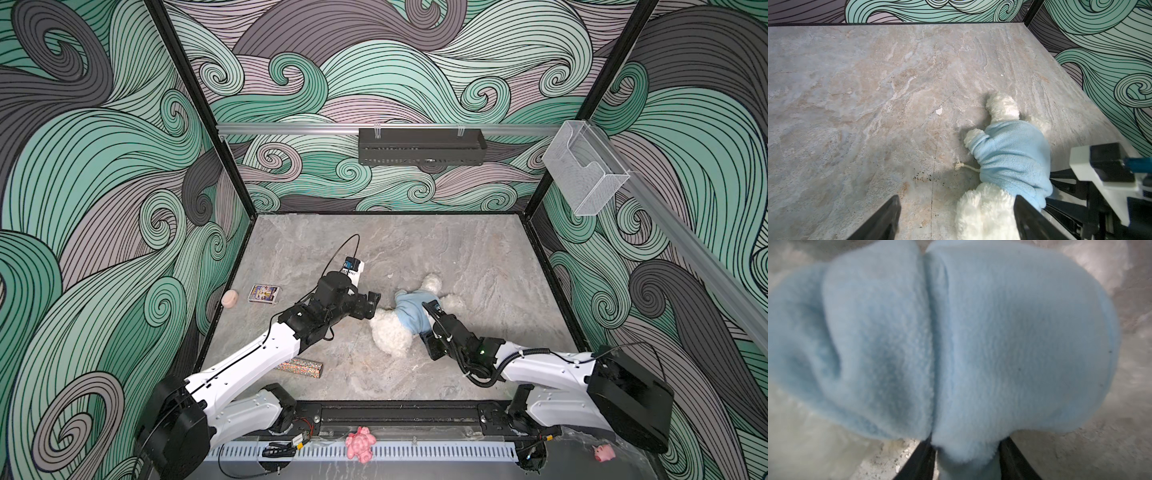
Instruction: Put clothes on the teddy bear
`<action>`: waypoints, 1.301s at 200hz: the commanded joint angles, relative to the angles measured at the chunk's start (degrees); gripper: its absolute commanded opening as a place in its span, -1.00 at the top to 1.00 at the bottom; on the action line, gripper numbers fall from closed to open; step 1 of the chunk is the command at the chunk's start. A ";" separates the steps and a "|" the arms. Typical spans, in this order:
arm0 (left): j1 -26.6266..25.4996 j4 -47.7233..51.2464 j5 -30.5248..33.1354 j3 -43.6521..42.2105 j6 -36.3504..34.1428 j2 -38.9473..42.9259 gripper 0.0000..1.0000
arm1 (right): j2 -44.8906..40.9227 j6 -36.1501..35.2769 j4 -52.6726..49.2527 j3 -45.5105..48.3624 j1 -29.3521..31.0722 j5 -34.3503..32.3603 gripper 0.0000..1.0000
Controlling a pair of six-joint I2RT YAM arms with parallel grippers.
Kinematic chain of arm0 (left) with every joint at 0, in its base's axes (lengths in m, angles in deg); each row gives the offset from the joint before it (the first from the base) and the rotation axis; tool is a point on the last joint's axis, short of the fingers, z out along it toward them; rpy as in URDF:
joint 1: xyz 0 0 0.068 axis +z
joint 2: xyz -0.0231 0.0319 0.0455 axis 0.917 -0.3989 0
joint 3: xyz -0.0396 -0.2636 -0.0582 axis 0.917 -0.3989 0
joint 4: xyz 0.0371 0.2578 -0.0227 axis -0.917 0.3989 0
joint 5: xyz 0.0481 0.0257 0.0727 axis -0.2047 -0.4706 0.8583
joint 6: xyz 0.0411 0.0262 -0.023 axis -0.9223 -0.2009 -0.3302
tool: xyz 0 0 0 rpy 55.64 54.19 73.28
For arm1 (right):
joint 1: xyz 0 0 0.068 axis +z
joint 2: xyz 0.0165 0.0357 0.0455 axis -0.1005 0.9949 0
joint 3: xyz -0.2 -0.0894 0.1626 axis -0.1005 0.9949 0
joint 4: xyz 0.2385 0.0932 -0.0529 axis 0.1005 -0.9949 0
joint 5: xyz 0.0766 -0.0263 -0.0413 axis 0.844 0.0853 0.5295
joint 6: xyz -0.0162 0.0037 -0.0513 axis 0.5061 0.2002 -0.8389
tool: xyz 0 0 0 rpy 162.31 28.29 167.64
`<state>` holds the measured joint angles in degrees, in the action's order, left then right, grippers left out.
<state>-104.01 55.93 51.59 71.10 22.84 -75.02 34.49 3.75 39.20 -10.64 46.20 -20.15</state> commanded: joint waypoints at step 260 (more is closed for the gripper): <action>-6.89 -7.82 8.55 8.13 -37.45 -8.55 0.67 | 0.55 6.15 -9.19 -20.26 -29.54 60.02 0.40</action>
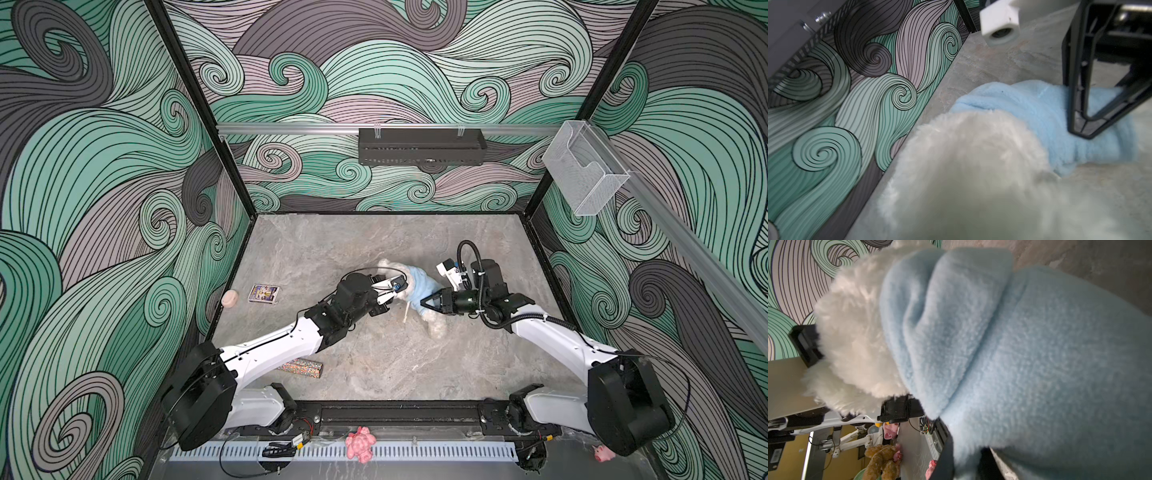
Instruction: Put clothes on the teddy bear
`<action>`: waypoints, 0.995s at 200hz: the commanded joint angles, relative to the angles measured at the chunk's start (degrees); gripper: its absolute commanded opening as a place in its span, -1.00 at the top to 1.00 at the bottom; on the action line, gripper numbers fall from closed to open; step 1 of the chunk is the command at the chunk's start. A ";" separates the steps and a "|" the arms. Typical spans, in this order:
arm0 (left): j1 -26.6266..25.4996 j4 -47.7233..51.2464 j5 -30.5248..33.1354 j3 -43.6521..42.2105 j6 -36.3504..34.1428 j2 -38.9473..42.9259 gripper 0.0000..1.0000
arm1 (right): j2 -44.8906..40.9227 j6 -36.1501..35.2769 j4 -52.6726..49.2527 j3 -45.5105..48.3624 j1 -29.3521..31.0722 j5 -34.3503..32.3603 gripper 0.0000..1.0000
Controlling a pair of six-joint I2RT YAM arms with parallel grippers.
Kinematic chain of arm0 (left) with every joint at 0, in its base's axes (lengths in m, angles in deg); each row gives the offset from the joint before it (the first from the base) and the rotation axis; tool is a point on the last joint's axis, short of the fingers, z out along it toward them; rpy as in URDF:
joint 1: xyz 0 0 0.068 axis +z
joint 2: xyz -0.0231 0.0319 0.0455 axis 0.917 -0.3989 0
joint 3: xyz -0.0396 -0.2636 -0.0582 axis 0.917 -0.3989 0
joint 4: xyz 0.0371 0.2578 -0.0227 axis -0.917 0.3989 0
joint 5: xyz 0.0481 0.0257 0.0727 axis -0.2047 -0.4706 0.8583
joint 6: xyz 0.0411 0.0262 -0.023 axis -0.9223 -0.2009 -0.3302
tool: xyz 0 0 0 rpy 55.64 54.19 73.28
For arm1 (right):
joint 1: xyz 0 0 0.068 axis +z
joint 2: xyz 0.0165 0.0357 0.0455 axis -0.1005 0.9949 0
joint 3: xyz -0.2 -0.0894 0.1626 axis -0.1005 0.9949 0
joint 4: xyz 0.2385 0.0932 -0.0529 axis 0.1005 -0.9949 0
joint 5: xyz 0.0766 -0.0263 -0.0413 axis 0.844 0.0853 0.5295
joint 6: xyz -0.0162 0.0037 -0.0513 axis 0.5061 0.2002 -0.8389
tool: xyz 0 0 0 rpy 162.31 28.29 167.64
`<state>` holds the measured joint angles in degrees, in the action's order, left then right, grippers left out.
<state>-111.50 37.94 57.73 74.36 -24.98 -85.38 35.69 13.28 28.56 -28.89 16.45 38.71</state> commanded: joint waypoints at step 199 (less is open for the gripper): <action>1.29 77.10 -0.49 39.27 27.33 0.99 1.00 | -14.49 -39.24 21.69 6.62 29.90 -30.43 -0.71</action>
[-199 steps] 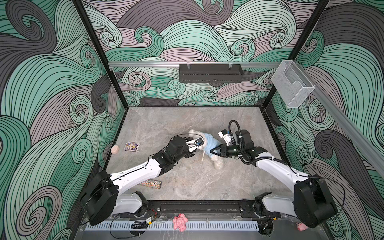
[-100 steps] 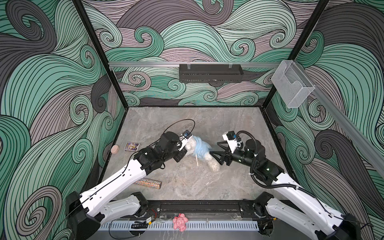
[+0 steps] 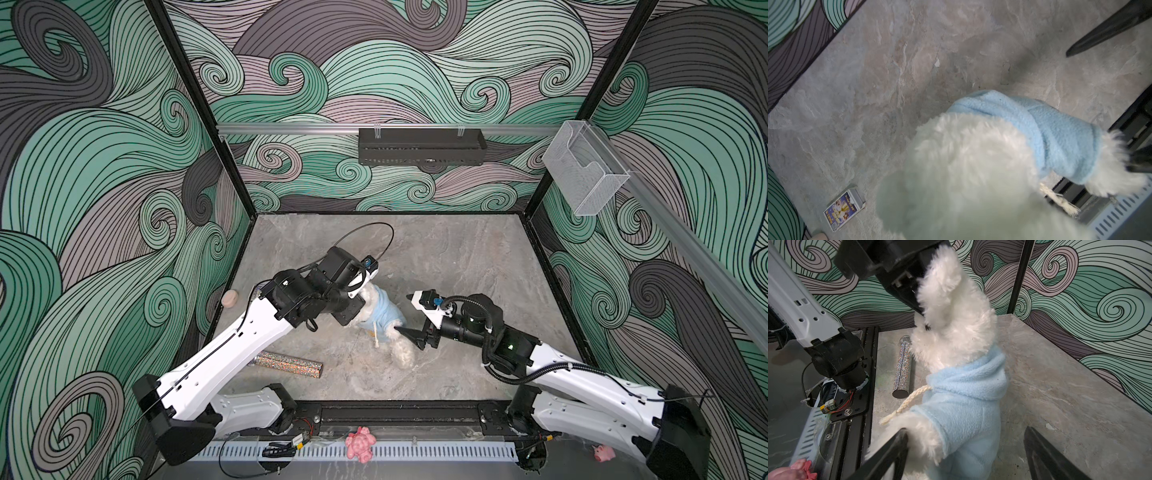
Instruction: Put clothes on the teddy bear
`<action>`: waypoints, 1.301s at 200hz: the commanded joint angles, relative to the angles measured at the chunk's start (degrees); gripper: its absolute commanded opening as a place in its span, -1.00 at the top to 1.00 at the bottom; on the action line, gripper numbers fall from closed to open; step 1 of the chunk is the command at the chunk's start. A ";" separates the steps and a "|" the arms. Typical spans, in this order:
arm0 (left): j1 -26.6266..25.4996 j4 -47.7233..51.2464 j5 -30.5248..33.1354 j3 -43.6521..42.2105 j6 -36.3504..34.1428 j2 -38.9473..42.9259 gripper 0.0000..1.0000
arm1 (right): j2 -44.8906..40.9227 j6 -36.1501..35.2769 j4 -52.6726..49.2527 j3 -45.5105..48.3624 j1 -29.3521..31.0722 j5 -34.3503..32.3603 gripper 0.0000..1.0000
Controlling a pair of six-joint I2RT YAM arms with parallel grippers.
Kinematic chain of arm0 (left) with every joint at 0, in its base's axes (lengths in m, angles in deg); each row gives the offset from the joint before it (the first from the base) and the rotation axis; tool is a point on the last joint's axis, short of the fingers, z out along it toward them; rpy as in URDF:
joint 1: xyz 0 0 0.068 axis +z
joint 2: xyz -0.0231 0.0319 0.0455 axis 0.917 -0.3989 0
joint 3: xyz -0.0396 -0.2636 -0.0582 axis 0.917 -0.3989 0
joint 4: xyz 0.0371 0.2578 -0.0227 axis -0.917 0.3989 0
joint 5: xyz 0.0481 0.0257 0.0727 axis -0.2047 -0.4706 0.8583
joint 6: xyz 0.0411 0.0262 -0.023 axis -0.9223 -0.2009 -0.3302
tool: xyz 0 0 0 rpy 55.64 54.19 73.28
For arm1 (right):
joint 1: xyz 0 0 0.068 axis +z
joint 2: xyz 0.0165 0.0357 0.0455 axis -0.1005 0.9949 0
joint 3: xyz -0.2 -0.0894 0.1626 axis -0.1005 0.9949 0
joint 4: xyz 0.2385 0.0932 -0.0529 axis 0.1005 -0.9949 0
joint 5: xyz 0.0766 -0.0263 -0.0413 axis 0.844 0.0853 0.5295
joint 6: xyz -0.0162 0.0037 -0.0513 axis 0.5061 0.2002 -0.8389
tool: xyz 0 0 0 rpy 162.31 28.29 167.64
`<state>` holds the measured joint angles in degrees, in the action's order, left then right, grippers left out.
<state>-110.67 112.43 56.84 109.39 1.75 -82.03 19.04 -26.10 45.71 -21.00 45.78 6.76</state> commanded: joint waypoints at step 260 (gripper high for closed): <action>8.31 -36.74 5.64 -3.04 4.00 -11.61 -0.73 | 36.28 31.90 0.88 -8.01 -22.34 -3.74 0.25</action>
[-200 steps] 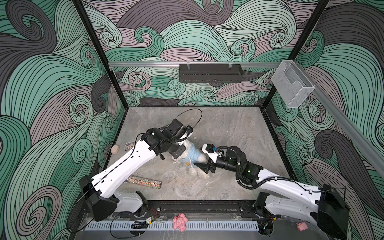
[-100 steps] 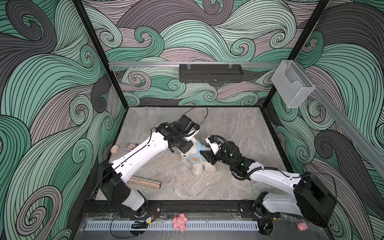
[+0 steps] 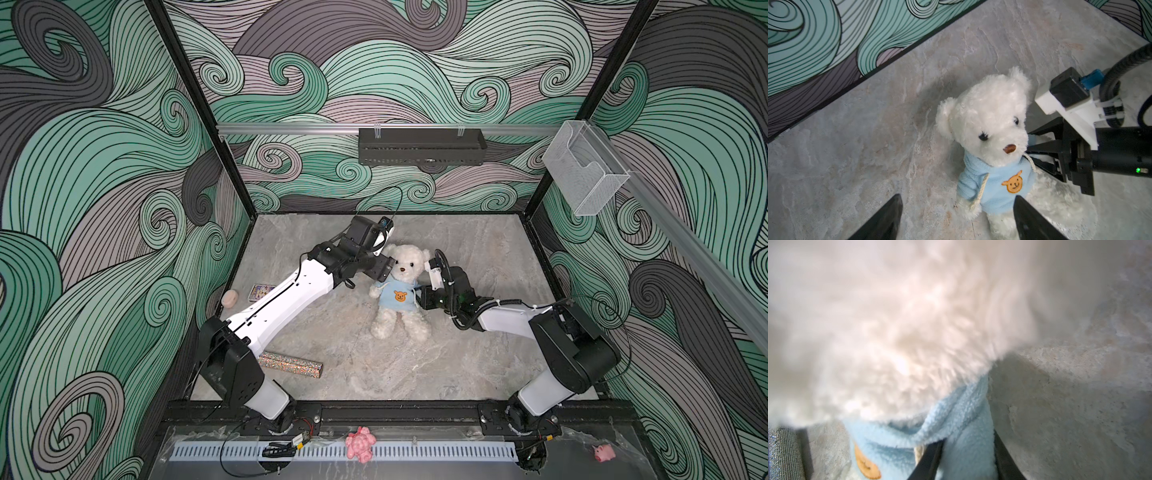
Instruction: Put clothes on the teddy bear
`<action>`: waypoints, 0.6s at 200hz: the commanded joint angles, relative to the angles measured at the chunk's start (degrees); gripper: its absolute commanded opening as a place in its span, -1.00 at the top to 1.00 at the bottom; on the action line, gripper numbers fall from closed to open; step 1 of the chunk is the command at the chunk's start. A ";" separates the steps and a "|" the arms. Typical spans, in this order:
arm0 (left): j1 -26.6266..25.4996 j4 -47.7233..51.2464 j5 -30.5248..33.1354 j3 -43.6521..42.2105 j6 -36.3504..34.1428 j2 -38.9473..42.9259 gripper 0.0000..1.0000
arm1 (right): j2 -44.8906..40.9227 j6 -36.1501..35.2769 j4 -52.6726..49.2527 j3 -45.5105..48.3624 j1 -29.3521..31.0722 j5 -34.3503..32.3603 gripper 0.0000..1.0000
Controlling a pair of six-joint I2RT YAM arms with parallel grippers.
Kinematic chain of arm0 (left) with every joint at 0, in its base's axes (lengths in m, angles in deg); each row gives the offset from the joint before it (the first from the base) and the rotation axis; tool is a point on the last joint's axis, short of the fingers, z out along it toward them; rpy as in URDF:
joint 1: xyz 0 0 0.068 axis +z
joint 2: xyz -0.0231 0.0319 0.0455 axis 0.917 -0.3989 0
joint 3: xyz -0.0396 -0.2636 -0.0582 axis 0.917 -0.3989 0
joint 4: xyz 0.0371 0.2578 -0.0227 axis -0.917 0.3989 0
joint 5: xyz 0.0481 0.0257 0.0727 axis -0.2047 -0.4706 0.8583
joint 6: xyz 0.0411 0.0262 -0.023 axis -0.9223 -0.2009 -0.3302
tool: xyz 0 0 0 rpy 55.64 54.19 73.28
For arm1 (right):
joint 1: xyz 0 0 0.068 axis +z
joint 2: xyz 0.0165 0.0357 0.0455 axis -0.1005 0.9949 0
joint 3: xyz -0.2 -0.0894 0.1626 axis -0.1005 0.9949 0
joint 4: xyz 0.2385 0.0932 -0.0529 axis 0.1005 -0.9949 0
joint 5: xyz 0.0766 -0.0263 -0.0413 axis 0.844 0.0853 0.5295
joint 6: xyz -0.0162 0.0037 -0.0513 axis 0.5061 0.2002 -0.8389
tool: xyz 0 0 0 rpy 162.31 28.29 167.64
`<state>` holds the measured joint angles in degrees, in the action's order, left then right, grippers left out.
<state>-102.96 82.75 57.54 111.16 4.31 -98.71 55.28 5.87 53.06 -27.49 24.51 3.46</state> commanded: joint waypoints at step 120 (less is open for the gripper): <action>3.30 -23.34 -8.62 -25.05 22.74 5.03 -0.73 | -12.55 -1.13 -7.48 -1.00 -1.81 -2.80 -0.37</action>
<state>-100.47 62.23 52.84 84.08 22.54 -90.14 42.82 2.88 43.86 -29.68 22.33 1.89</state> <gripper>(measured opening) 0.867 0.676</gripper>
